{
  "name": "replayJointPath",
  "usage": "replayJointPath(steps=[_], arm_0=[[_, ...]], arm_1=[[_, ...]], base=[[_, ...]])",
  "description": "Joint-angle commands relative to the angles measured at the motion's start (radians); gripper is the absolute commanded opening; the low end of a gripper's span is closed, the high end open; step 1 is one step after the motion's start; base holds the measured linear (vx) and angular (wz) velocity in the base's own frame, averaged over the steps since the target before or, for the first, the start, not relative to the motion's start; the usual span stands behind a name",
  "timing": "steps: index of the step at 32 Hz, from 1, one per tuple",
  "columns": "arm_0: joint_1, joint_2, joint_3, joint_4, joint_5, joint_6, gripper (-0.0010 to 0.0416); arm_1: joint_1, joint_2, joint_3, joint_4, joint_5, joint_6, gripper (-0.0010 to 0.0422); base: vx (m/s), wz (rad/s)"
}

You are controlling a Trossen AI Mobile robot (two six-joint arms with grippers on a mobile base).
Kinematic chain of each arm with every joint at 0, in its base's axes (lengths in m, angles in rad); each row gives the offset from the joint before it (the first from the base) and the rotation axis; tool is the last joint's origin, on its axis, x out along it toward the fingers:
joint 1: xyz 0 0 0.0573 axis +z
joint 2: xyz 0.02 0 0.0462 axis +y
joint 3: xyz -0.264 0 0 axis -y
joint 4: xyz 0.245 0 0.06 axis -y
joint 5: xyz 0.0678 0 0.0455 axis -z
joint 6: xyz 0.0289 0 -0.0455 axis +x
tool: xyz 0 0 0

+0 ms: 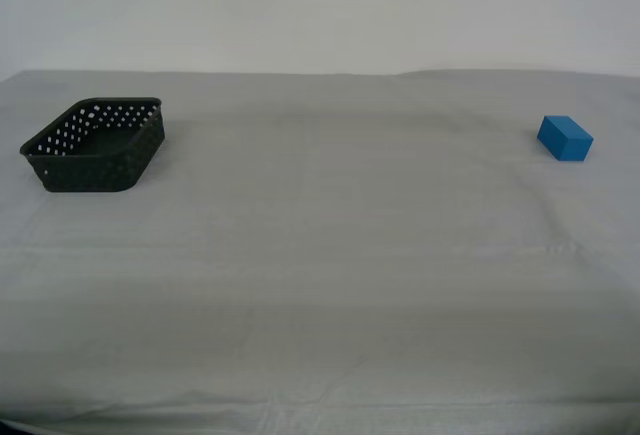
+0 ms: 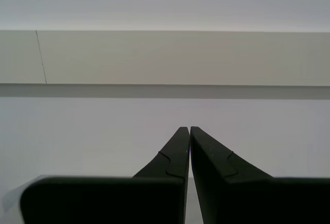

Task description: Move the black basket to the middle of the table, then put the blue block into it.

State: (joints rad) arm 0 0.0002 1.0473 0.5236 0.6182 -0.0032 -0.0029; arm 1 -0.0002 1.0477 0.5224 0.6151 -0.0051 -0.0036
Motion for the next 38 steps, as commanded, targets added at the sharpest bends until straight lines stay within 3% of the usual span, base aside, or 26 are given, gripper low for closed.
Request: replayJointPath(steps=[1,16,21,23,24,25,28,32,36,38], arm_0=[[0.000,0.000,0.001,0.002,-0.002,0.002,0.0001],[0.001,0.001,0.009,0.012,-0.003,0.003,0.0001],[0.001,0.003,0.010,-0.021,-0.003,0.003,0.0001],[0.001,0.003,0.010,-0.037,-0.003,0.003,0.0000],[0.001,0.003,0.010,-0.051,-0.003,0.003,0.0001],[0.001,0.003,0.010,-0.058,-0.003,0.003,0.0001],[0.001,0.003,0.010,-0.081,-0.003,0.003,0.0001],[0.001,0.003,0.010,-0.084,-0.003,0.003,0.0001],[0.001,0.003,0.010,-0.084,-0.003,0.003,0.0001],[0.001,0.003,0.010,-0.084,-0.003,0.003,0.0001]], arm_1=[[0.000,0.000,0.001,0.004,0.002,0.001,0.0000],[0.000,0.000,0.013,0.015,-0.004,-0.006,0.0000],[0.000,0.000,0.056,-0.048,-0.004,0.060,0.0000],[0.000,0.000,0.105,-0.166,-0.026,0.045,0.0000],[0.000,0.005,0.176,-0.345,-0.111,0.004,0.0000],[0.000,0.015,0.216,-0.439,-0.156,-0.018,0.0000],[0.006,0.074,0.356,-0.722,-0.230,-0.039,0.0000],[0.010,0.204,0.542,-0.996,-0.209,-0.032,0.0000],[0.012,0.344,0.632,-1.133,-0.137,0.000,0.0000],[0.013,0.407,0.649,-1.172,-0.134,0.006,0.0000]], base=[[0.000,0.000],[0.000,0.000],[0.000,0.000],[0.000,0.000],[0.000,0.000],[0.000,0.000],[0.000,0.000],[0.000,0.000],[0.000,0.000],[0.000,0.000]])
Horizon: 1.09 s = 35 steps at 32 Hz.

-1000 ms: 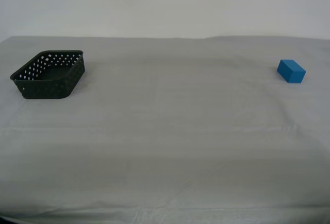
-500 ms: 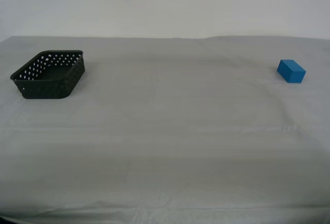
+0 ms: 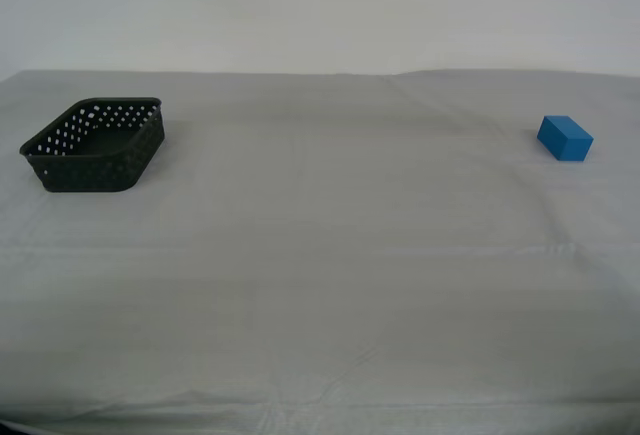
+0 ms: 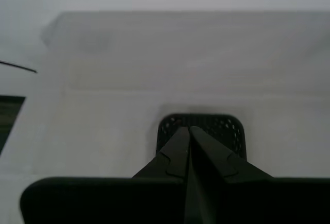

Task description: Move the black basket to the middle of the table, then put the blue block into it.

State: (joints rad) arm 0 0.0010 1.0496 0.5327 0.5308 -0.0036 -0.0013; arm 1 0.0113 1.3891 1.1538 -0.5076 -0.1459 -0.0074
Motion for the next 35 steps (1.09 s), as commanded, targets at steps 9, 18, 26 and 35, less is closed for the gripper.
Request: replayJointPath(steps=[9,18,26,35], arm_0=[[0.000,0.000,0.001,-0.001,-0.003,0.002,0.0001],[0.000,0.000,0.001,-0.002,-0.003,0.002,0.0000],[0.000,0.000,0.001,-0.001,-0.003,0.002,0.0001],[0.000,0.000,0.001,-0.002,-0.003,0.002,0.0001]], arm_1=[[0.071,0.259,0.016,-0.061,-0.035,0.062,0.0000],[0.269,0.275,0.009,-0.065,0.151,0.055,0.0113],[0.270,0.275,0.006,-0.038,0.217,0.079,0.0249],[0.268,0.476,0.006,-0.041,0.240,0.077,0.0240]], base=[[0.000,0.000],[0.000,0.000],[0.000,0.000],[0.000,0.000]])
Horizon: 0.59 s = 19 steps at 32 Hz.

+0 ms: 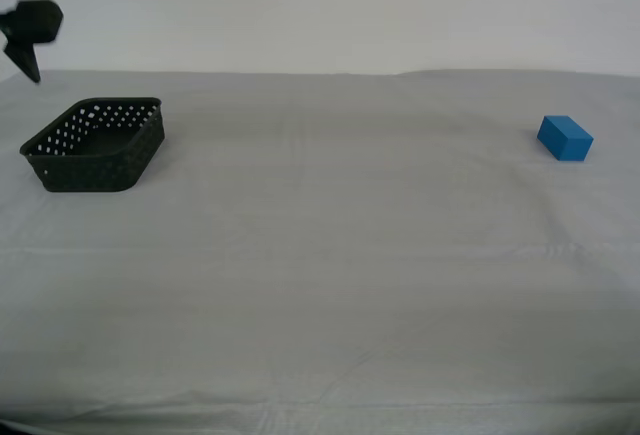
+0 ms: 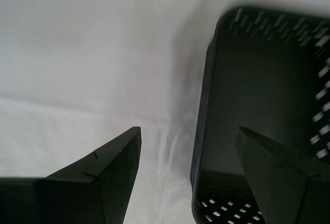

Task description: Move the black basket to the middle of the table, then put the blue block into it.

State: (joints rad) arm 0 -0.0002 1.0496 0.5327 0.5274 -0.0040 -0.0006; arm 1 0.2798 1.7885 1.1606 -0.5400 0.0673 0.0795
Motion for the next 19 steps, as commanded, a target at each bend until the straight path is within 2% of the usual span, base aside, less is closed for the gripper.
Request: replayJointPath(steps=[1,2,5,12,14,15,18,19], arm_0=[[0.001,0.000,0.001,0.002,-0.002,0.001,0.0001],[0.001,-0.001,0.001,0.002,-0.002,0.001,0.0000],[0.001,-0.001,0.001,0.000,-0.002,0.001,0.0000],[0.001,-0.001,0.001,-0.005,-0.002,0.001,0.0001],[0.001,-0.001,0.001,-0.005,-0.002,0.000,0.0000],[0.001,-0.001,0.001,-0.005,-0.002,0.000,0.0001],[0.002,-0.001,0.001,-0.005,-0.002,0.001,0.0001],[0.001,-0.001,0.001,-0.005,-0.002,0.001,0.0001]], arm_1=[[-0.001,0.098,-0.001,-0.008,0.036,-0.022,0.0238],[-0.001,0.134,-0.001,-0.007,0.051,-0.036,0.0234],[-0.007,0.201,-0.001,0.005,0.054,-0.035,0.0231],[-0.010,0.235,-0.001,0.041,0.046,-0.035,0.0230],[-0.012,0.235,-0.001,0.042,0.027,-0.037,0.0219],[-0.014,0.235,-0.001,0.040,-0.012,-0.038,0.0195],[-0.014,0.236,-0.001,0.037,-0.033,-0.037,0.0127],[-0.014,0.237,-0.001,0.038,-0.033,-0.037,0.0079]], base=[[0.000,0.000],[0.000,0.000],[0.000,0.000],[0.000,0.000],[0.000,0.000],[0.000,0.000],[0.000,0.000],[0.000,0.000]])
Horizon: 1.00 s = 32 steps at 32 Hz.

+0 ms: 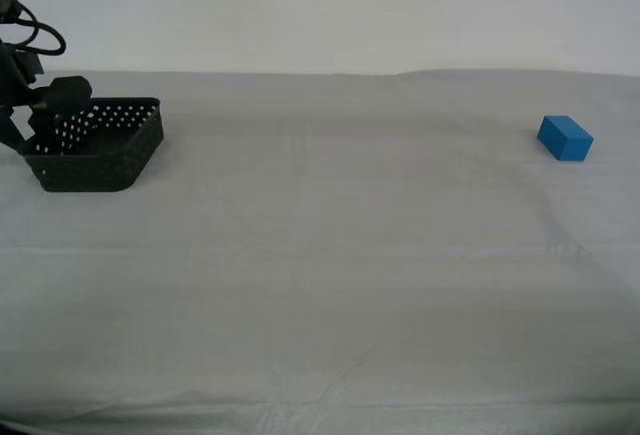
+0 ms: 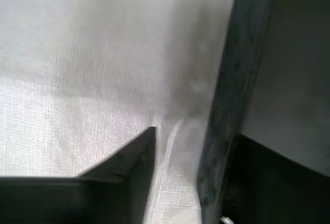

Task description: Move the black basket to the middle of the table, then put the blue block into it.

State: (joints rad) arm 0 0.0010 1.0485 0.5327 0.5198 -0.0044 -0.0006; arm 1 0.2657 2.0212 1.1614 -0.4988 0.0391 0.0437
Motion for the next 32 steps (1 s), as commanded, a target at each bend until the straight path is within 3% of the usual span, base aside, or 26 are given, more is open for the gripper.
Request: replayJointPath(steps=[1,2,10,12,13,14,20,25,32], arm_0=[[0.000,0.000,0.001,0.003,-0.002,0.001,0.0000],[0.000,0.000,0.001,0.003,-0.002,0.001,0.0001],[0.000,0.000,0.001,0.003,-0.002,0.001,0.0000],[0.000,0.000,0.001,0.002,-0.002,0.001,0.0001],[0.000,0.000,0.001,0.002,-0.002,0.001,0.0000],[0.000,0.000,0.001,0.003,-0.002,0.001,0.0001],[0.000,0.000,0.001,0.002,-0.002,0.001,0.0001],[0.000,0.000,0.001,0.002,-0.002,0.001,0.0000],[0.001,0.000,0.001,0.002,-0.002,0.001,0.0000]], arm_1=[[-0.001,0.004,-0.002,-0.003,-0.005,-0.002,0.0053],[-0.003,0.004,-0.002,-0.002,-0.005,-0.002,-0.0001],[-0.011,0.002,-0.002,-0.001,0.001,-0.044,-0.0002],[-0.024,-0.005,-0.002,-0.012,0.055,-0.060,-0.0002],[-0.042,-0.010,-0.002,-0.016,0.103,-0.067,-0.0002],[-0.055,-0.015,-0.002,-0.020,0.119,-0.072,-0.0002],[-0.233,-0.066,0.001,-0.021,0.127,-0.127,-0.0002],[-0.406,-0.066,0.044,-0.018,0.127,-0.247,-0.0002],[-0.584,-0.063,0.121,-0.015,0.128,-0.352,-0.0002]], base=[[0.000,0.000],[0.000,0.000],[0.000,0.000],[0.000,0.000],[0.000,0.000],[0.000,0.000],[0.000,0.000],[0.000,0.000],[0.000,0.000]])
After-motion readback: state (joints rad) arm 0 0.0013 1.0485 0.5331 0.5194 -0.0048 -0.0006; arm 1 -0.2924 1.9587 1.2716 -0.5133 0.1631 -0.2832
